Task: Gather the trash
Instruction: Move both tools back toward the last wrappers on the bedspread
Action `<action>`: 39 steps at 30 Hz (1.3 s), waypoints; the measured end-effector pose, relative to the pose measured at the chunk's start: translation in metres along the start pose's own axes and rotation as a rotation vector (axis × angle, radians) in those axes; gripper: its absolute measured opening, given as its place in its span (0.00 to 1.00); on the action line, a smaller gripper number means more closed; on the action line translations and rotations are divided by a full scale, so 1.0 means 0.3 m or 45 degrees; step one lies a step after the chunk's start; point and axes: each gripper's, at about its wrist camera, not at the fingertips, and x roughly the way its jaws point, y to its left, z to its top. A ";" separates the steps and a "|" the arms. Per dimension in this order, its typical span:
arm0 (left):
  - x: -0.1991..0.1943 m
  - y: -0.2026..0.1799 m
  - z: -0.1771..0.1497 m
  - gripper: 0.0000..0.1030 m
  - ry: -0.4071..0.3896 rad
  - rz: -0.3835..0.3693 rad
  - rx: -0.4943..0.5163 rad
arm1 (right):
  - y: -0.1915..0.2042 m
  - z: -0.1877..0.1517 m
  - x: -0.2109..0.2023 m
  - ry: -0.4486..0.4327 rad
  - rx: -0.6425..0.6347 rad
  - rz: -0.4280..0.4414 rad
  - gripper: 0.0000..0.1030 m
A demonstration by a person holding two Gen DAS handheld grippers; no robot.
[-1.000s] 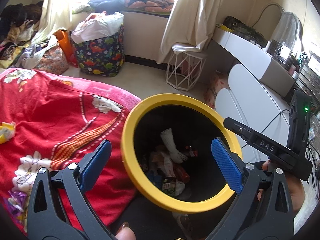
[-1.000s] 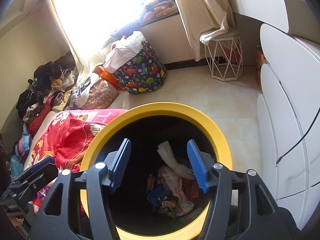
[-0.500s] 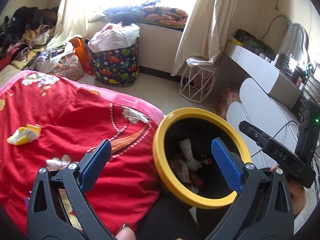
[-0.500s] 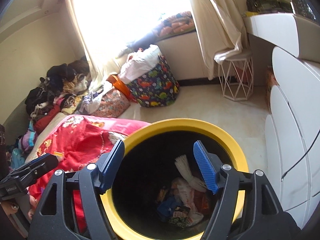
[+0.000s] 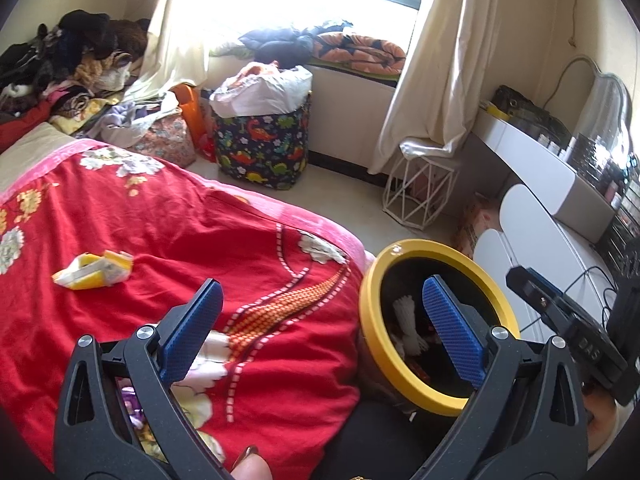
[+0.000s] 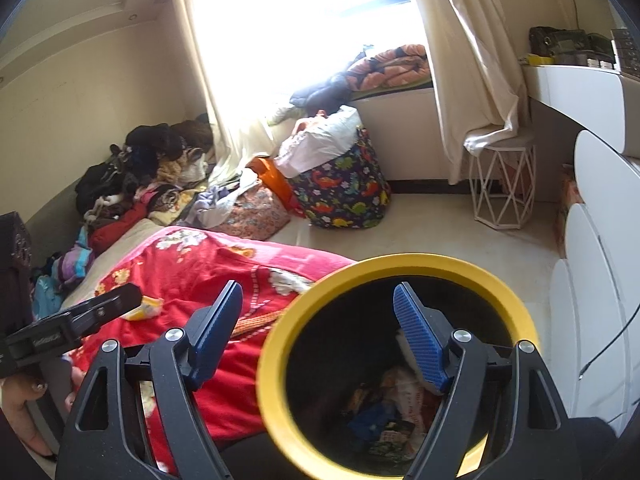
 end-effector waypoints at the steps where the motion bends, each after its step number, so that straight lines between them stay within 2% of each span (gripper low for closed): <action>1: -0.003 0.009 0.003 0.89 -0.004 0.006 -0.005 | 0.016 -0.004 0.001 0.001 -0.004 0.013 0.73; 19: -0.078 0.236 0.027 0.89 -0.083 0.169 -0.120 | 0.307 -0.051 0.073 0.123 -0.135 0.196 0.74; 24: -0.095 0.308 0.035 0.89 -0.108 0.250 -0.135 | 0.401 -0.074 0.098 0.174 -0.190 0.254 0.74; 39: -0.110 0.623 -0.007 0.89 -0.069 0.367 -0.378 | 0.709 -0.242 0.274 0.501 -0.358 0.446 0.74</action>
